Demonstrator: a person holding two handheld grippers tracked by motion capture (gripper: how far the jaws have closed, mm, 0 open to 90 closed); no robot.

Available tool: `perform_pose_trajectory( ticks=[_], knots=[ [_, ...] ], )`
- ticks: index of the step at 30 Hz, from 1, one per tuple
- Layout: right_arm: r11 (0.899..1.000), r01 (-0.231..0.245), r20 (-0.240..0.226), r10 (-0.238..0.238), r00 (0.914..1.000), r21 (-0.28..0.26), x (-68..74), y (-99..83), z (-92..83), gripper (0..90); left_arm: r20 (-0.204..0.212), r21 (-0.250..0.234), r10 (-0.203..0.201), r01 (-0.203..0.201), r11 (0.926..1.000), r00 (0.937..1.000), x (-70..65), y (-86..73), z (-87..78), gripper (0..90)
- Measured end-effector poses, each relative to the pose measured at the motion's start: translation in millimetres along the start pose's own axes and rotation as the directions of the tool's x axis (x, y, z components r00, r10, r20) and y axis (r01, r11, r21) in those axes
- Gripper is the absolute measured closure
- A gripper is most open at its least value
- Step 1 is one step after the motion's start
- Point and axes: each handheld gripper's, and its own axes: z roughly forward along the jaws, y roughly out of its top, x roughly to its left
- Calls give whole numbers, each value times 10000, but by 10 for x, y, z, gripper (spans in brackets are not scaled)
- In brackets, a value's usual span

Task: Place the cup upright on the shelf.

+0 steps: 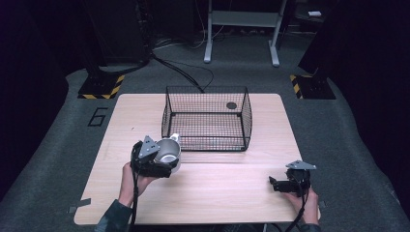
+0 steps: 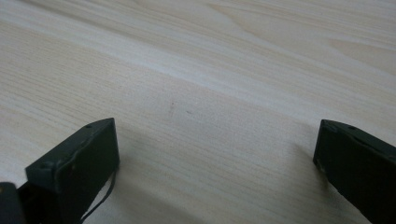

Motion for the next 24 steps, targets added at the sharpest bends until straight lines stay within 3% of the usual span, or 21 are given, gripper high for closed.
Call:
perform_pose_trajectory(
  ticks=[2,12,24],
  knots=[
    [9998,-200,3,200,9998,12,14,6,4,0,127,30,49,-50,10000,9999,-6,29,8,70],
    [10000,2,-26,-2,10000,-29,0,19,21,0,362,-17,229,-228,9997,9991,-25,187,43,70],
    [10000,-78,1,78,10000,-23,10,18,21,0,821,-310,595,-571,9979,9948,-61,468,108,70]
  ],
)
